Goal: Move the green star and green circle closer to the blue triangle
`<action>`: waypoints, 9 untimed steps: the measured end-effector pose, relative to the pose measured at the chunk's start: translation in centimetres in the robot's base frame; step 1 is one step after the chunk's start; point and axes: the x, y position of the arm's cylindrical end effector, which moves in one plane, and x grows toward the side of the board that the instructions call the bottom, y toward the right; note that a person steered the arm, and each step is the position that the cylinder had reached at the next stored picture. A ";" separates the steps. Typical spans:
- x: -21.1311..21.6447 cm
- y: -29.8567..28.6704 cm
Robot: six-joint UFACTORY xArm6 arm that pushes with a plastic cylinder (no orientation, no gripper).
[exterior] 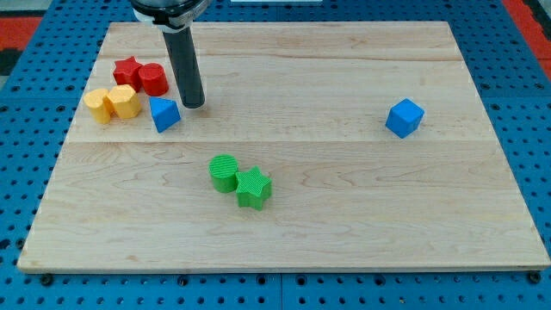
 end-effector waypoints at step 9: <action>10.5 4.5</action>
